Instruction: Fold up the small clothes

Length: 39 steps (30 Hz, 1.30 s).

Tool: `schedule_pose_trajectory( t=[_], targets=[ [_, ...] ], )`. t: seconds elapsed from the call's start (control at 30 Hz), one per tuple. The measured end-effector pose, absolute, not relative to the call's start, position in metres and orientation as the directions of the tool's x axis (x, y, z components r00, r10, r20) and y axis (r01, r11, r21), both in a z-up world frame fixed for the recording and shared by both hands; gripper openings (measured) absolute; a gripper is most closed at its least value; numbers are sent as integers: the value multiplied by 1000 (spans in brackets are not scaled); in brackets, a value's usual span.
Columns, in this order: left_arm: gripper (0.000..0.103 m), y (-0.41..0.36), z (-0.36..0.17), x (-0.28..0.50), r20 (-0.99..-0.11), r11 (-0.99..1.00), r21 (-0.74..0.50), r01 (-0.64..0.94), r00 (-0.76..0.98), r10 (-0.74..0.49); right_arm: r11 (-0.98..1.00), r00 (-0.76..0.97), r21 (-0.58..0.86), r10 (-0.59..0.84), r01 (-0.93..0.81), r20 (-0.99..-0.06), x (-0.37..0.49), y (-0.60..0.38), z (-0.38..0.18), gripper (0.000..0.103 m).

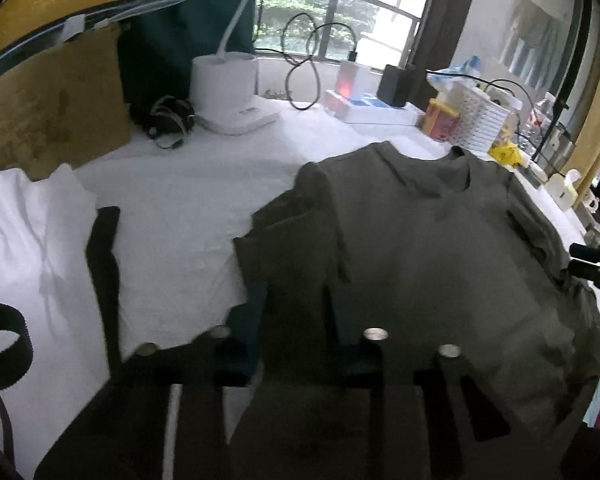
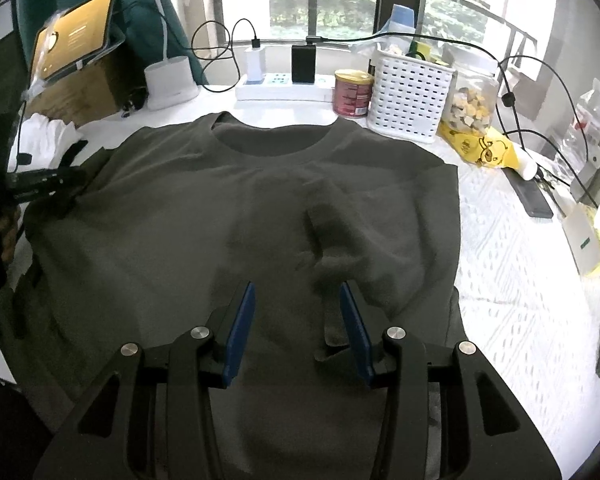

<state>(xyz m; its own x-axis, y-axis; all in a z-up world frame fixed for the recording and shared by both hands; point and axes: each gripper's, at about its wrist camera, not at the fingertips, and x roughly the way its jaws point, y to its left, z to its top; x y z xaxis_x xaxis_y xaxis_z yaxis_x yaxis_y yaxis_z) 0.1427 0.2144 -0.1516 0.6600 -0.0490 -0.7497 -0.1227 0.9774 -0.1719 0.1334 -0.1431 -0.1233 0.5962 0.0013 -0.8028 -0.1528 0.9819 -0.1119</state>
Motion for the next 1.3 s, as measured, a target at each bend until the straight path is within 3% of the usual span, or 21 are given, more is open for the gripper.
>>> schedule_pose_trajectory(
  t=[0.17, 0.37, 0.73, 1.3],
  targets=[
    [2, 229, -146, 132, -728, 968, -159, -194, 685, 18, 984, 594, -96, 11, -148, -804, 136, -148, -125, 47],
    [2, 239, -125, 122, -669, 948, -167, -272, 737, 94, 986, 606, -84, 21, -145, -795, 132, -154, -122, 47],
    [2, 189, -84, 135, -603, 977, -131, -167, 796, 56, 998, 636, -68, -51, -2, -770, 115, -198, -115, 47],
    [2, 100, -114, 193, -711, 992, -122, -11, 699, -79, 994, 664, -26, -88, 103, -742, 81, -248, -111, 47]
  ],
)
